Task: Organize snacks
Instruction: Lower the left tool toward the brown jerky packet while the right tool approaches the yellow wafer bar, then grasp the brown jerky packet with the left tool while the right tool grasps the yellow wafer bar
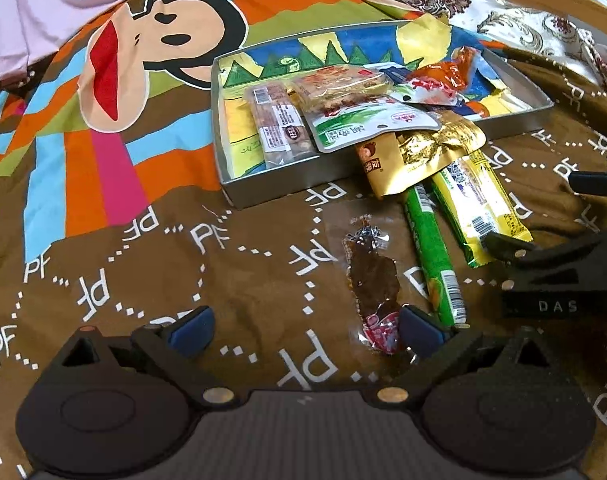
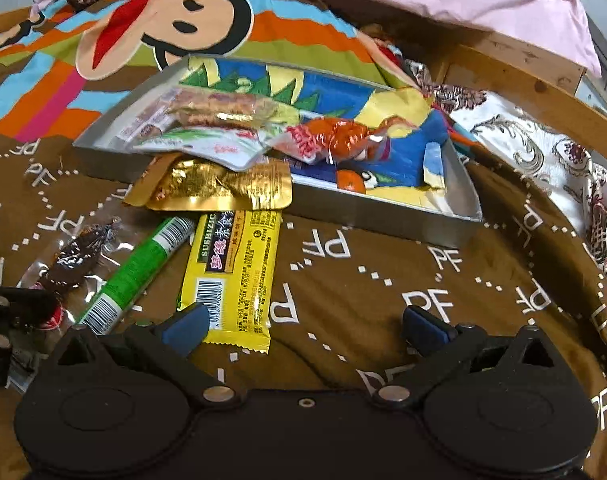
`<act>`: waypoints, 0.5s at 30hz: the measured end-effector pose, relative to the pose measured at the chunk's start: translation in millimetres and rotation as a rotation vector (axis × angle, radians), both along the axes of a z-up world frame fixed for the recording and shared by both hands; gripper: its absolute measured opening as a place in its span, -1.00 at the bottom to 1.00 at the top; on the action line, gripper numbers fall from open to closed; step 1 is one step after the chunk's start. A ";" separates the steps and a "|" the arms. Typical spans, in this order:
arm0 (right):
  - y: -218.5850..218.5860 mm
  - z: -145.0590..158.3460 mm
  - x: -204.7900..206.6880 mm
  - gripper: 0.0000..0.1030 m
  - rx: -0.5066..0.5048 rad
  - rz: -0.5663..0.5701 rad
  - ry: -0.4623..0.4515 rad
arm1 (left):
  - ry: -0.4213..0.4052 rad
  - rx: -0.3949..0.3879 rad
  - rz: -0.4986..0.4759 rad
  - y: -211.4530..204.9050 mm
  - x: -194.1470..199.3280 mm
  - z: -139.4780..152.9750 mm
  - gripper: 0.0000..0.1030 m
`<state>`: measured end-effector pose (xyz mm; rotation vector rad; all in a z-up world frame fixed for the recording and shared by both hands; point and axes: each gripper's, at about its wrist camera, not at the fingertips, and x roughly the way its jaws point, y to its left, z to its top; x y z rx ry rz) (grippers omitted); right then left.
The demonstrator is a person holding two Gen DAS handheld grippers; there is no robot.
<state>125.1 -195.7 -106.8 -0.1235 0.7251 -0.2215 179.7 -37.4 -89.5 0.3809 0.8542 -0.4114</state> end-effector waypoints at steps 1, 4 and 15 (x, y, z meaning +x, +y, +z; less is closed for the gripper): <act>-0.7 1.0 0.2 0.97 0.022 0.010 -0.017 | 0.000 -0.011 -0.003 0.1 0.2 0.2 0.94; 1.8 0.5 7.5 0.97 0.052 0.038 -0.037 | 0.009 -0.034 -0.025 -1.9 0.9 -1.8 0.94; 10.2 -8.7 23.9 0.65 0.020 0.110 -0.010 | -0.012 -0.013 -0.073 -13.1 2.7 -14.3 0.95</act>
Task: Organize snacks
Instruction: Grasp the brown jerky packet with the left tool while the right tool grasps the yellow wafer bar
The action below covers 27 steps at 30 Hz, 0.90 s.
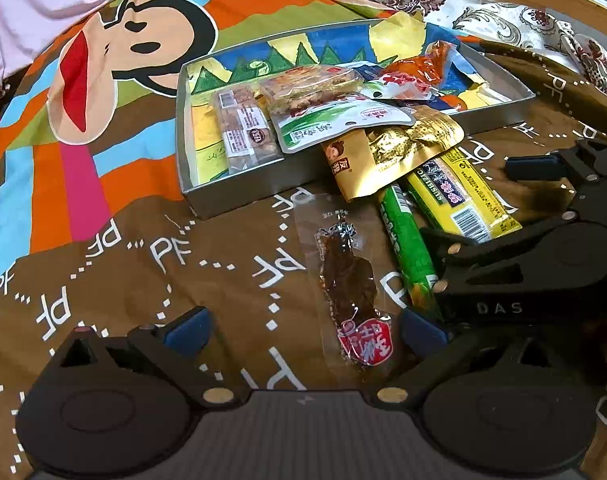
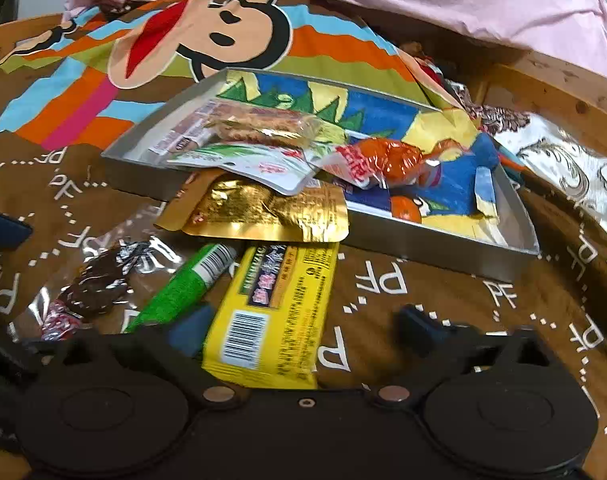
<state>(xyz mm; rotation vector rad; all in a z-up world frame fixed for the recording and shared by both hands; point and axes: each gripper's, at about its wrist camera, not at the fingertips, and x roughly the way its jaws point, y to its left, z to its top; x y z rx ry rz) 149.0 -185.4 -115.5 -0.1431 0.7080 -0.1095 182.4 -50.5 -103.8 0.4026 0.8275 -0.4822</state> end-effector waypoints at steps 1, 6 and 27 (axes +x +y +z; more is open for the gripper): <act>0.5 1.5 -1.1 0.51 -0.004 0.008 0.004 | 0.000 0.000 -0.002 0.3 -0.3 0.5 0.91; -7.8 9.2 -12.6 0.06 0.017 -0.007 0.016 | -0.009 -0.003 0.003 3.2 -2.0 6.1 0.65; -27.3 2.5 -10.9 0.62 0.098 -0.056 -0.001 | -0.123 0.023 -0.044 -9.4 10.7 1.5 0.84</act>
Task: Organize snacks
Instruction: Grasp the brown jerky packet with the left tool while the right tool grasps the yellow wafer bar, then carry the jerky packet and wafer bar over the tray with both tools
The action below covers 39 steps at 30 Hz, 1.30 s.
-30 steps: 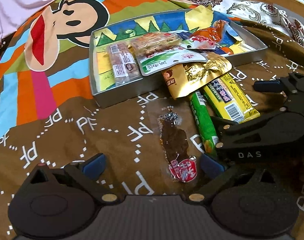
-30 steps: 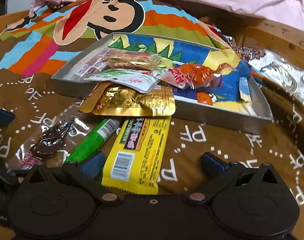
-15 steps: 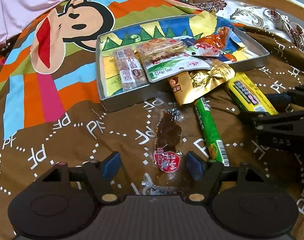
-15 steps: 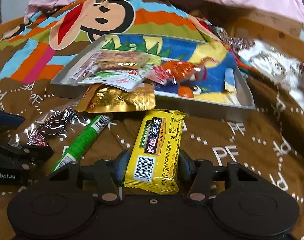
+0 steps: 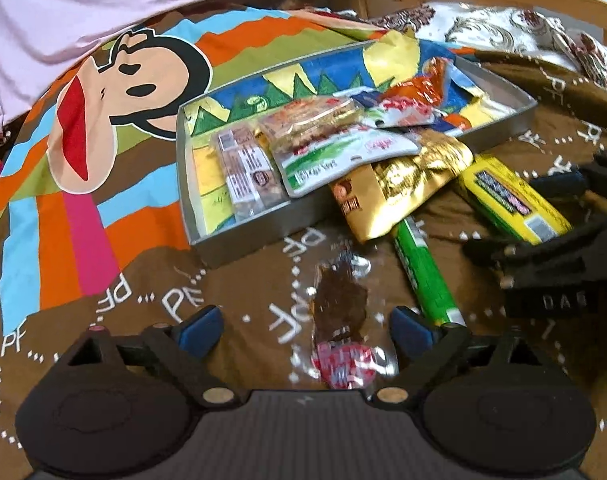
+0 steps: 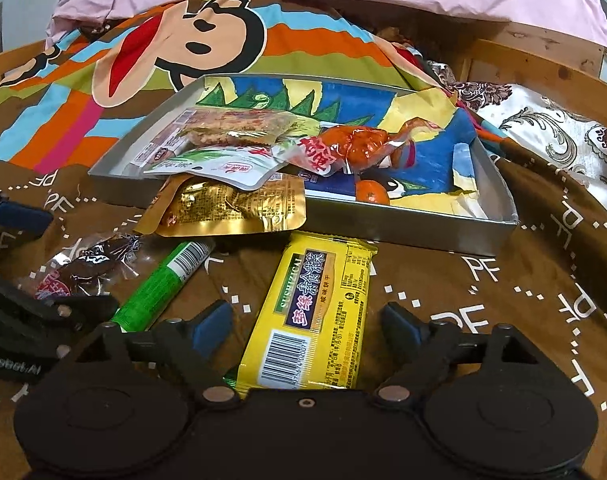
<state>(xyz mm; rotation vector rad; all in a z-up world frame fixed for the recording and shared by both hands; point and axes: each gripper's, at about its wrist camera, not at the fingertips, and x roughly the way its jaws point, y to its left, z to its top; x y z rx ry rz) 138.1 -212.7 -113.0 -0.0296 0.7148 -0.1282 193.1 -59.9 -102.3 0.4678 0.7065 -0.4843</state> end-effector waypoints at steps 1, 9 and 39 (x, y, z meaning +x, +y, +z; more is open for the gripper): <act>0.3 0.3 -0.5 0.54 0.008 0.002 -0.003 | -0.005 -0.007 -0.001 -1.1 0.8 -0.2 0.74; 2.2 5.3 -12.2 0.12 0.040 0.001 0.004 | -0.004 0.020 -0.031 -11.7 -13.7 1.3 -0.04; 16.0 38.7 -125.1 0.07 0.002 0.032 -0.064 | 0.111 -0.374 0.284 52.7 -84.2 63.3 -0.05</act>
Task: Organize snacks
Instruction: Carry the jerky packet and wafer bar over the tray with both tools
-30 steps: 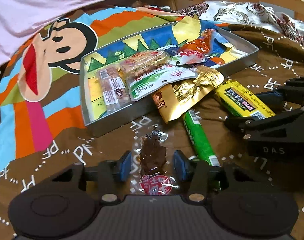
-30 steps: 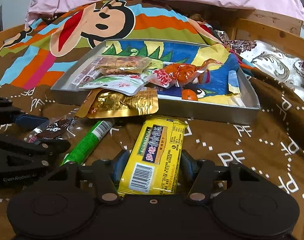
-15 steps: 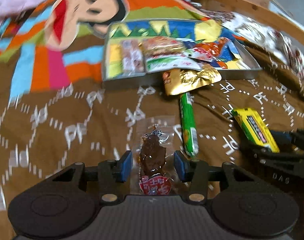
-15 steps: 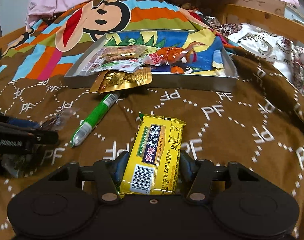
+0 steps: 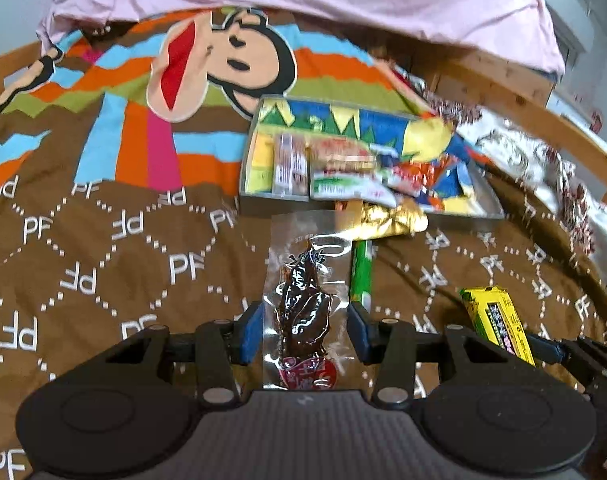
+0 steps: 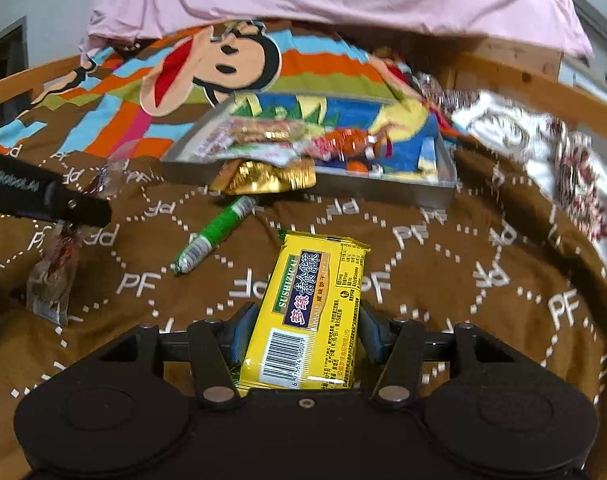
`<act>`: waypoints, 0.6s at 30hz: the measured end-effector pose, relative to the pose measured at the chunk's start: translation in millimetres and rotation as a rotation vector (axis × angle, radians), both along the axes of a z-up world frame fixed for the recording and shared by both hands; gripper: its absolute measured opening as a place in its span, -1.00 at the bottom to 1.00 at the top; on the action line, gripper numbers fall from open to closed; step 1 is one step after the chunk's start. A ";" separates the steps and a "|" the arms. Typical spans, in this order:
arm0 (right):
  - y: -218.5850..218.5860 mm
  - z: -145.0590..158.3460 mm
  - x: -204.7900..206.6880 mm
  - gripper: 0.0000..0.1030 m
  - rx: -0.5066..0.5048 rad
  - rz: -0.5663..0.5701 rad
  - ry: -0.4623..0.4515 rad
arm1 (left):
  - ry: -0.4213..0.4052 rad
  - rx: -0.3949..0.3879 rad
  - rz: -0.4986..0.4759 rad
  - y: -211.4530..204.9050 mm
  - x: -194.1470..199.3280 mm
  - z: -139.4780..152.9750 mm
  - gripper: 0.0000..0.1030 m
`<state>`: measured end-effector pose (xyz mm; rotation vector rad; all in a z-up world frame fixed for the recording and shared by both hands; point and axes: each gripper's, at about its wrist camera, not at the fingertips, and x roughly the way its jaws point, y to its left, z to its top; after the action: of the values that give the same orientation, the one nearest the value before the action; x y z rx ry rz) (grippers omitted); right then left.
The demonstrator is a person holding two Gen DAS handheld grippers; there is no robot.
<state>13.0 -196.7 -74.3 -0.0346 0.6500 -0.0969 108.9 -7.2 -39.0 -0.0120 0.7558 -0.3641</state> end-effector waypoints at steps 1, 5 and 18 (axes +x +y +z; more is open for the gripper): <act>0.8 1.1 0.0 0.07 -0.007 0.000 -0.013 | -0.010 -0.010 0.004 0.3 0.6 0.8 -0.05; 2.2 6.7 2.5 0.07 -0.029 -0.005 -0.072 | -0.043 -0.055 0.032 1.3 5.5 3.0 -0.05; -8.1 27.4 48.9 0.07 -0.095 0.029 -0.211 | -0.180 -0.146 0.074 -8.2 57.2 10.7 -0.05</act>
<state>62.0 -204.8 -46.8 -0.1239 0.4339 -0.1022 166.0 -15.4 -28.3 -0.1427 0.5480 -0.3447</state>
